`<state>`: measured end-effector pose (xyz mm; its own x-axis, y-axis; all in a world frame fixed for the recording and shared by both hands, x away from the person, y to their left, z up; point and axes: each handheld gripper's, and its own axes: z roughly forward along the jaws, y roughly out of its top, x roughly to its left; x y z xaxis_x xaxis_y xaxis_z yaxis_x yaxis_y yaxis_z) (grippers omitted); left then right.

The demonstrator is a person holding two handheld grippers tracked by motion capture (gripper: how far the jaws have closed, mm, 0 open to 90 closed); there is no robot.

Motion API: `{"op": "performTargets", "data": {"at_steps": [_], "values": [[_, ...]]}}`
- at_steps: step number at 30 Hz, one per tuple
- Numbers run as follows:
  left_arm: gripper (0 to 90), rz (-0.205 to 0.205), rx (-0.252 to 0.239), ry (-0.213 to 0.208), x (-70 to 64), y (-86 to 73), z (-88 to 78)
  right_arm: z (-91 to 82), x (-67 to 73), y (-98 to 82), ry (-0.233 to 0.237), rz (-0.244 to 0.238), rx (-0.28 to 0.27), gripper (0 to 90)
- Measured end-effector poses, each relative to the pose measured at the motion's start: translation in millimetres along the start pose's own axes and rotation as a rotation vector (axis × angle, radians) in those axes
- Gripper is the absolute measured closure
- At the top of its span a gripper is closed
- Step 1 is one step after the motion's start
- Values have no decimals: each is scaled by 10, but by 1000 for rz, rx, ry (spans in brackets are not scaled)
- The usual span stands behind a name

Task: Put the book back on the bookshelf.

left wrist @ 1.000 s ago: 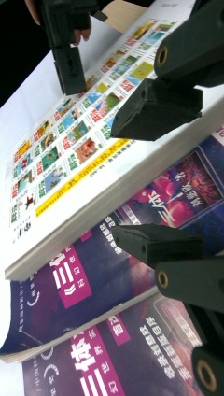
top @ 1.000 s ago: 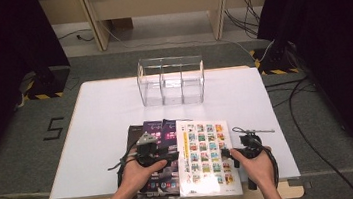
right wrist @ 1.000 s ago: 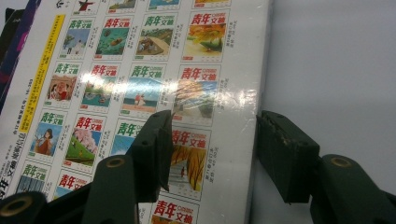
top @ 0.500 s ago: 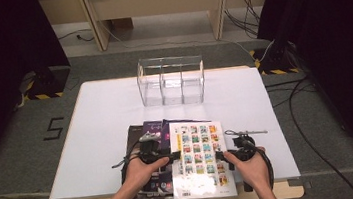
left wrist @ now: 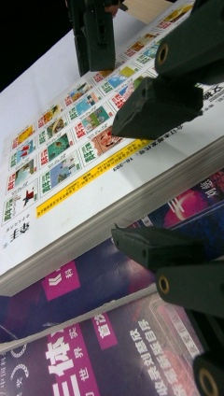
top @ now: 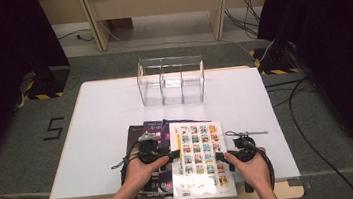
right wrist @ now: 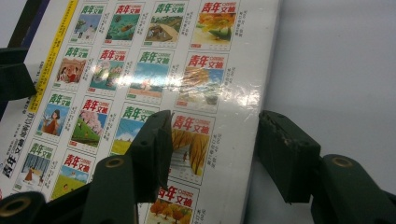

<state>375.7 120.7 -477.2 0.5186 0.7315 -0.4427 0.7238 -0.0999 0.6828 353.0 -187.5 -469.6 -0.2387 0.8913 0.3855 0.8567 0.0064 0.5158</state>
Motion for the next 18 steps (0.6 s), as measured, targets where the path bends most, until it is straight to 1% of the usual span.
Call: {"op": "performTargets", "data": {"at_steps": [1, 5, 6, 8, 11, 13, 14, 16, 17, 18], "values": [[478, -5, 0, -5, -1, 1, 7, 0, 2, -2, -1, 0, -1, 453], [497, -21, 12, 5, -7, 21, 11, 2, 18, -12, -10, 11, -10, 453], [513, -34, 14, 6, -2, 29, 9, 3, 22, -12, -10, 14, -9, 454], [539, -51, 5, 15, 23, 66, -6, 10, 41, -13, -15, 19, -11, 454], [568, -66, -4, 24, 62, 92, -11, 19, 72, -23, -12, 19, -14, 457], [575, -102, -9, 20, 90, 101, -9, 25, 84, -21, -8, 18, -16, 459], [576, -117, -9, 17, 100, 100, -7, 26, 84, -18, -10, 9, -13, 459], [573, -147, -8, 10, 119, 94, 1, 29, 84, -10, -9, 9, -10, 457], [570, -143, -4, 9, 119, 99, 4, 28, 82, -7, -5, 13, -8, 458], [564, -128, 2, 12, 114, 106, 10, 27, 73, -6, 1, 12, -6, 458]]}}
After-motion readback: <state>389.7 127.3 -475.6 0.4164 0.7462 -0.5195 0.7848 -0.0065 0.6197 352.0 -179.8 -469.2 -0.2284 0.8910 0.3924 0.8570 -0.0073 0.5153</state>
